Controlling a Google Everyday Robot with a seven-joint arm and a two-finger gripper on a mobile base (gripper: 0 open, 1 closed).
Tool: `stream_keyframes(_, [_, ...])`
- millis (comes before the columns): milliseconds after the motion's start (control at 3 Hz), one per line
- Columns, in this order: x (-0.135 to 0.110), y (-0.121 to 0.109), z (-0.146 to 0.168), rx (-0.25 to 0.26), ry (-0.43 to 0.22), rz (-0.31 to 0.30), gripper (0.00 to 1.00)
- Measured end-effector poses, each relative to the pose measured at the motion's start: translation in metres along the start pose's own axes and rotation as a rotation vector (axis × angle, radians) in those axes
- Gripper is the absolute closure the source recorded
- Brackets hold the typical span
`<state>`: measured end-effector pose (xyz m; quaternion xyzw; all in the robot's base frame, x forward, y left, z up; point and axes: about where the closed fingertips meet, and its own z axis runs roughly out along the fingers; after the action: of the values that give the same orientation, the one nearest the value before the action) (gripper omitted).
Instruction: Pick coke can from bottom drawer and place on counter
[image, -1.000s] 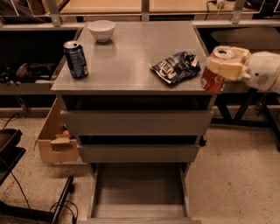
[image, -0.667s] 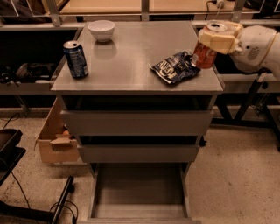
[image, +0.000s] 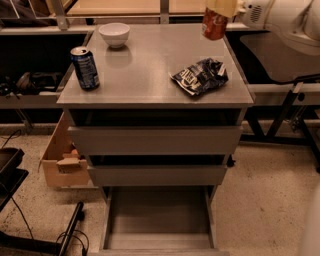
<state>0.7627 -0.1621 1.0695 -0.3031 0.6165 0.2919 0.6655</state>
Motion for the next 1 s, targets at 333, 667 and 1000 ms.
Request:
stream_keyframes(333, [0.025,-0.012,0.073,-0.039,0.023,0.035,1.00])
stream_keyframes(667, [0.068,-0.010,0.126,-0.101,0.051,0.073,1.00])
stream_keyframes(1000, [0.102,-0.009,0.158,-0.135,0.055,0.094,1.00])
